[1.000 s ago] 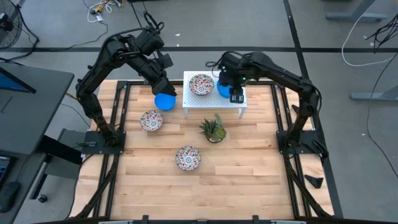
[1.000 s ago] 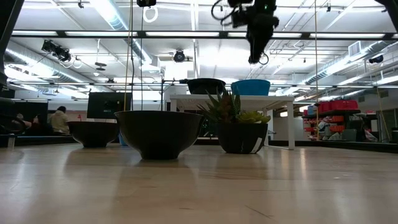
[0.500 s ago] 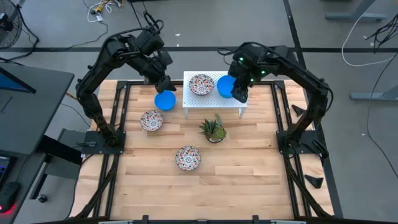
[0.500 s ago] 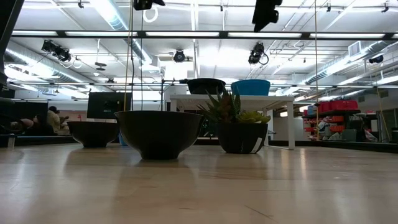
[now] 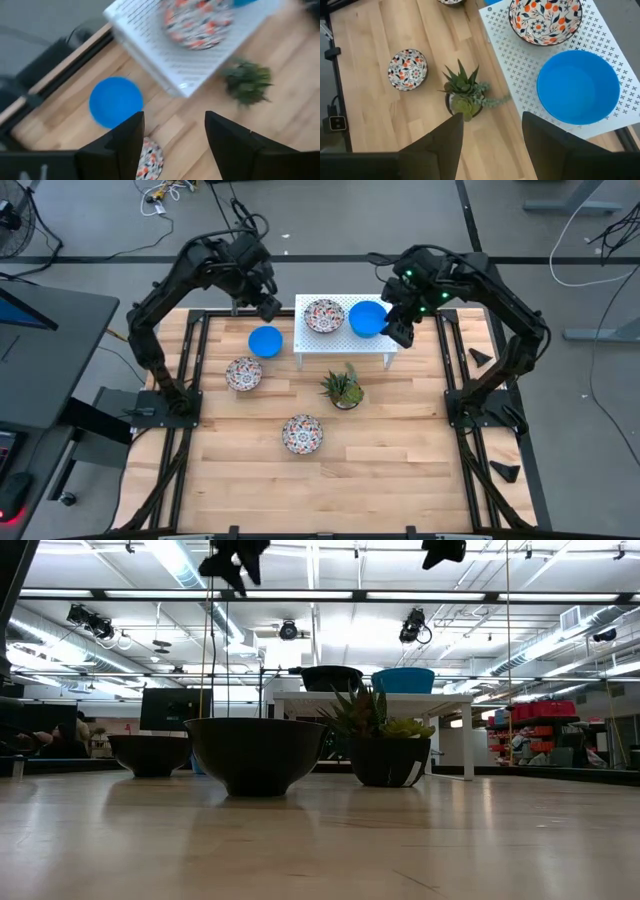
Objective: Pick & Place Mini bowls
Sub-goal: Stack the blue bowl on the blue bowl on the shelf
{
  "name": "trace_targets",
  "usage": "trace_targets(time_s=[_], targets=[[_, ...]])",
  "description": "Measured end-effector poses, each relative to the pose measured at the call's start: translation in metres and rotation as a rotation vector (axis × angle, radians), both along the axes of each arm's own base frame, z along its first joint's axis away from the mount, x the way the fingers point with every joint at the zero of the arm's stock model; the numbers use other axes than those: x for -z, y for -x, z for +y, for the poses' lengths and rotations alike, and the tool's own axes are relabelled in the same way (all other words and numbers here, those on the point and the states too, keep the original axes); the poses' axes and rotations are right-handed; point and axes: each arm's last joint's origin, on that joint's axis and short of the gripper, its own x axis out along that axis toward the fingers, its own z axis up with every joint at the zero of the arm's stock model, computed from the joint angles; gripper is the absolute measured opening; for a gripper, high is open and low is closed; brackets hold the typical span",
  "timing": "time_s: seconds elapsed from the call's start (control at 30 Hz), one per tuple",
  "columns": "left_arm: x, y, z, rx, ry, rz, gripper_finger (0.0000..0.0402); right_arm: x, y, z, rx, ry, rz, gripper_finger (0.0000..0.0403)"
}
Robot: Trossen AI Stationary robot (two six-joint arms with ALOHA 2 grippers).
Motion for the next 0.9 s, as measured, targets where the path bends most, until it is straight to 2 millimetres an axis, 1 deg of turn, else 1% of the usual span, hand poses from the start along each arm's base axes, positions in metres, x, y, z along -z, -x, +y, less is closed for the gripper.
trace_targets(time_s=[0.1,0.23,0.33,0.43,0.6,0.9], targets=[[0.018,0.004,0.015,-0.100,0.024,0.078,0.0232,0.000,0.001,0.000,0.000,0.001,-0.002,0.0204],[0.045,0.015,0.038,-0.210,0.089,0.160,0.0251,0.000,0.001,0.000,-0.004,0.003,-0.002,0.0204],[0.065,0.021,0.052,-0.263,0.124,0.199,0.0256,0.000,0.001,0.000,-0.023,0.015,-0.002,0.0204],[0.083,0.022,0.063,-0.295,0.136,0.206,0.0255,0.000,0.001,0.000,-0.032,0.022,-0.001,0.0204],[0.112,0.019,0.073,-0.323,0.138,0.202,0.0251,-0.001,0.000,0.000,-0.041,0.029,-0.006,0.0204],[0.166,0.021,0.077,-0.347,0.120,0.283,0.0250,-0.001,0.000,0.000,-0.042,0.031,-0.007,0.0204]])
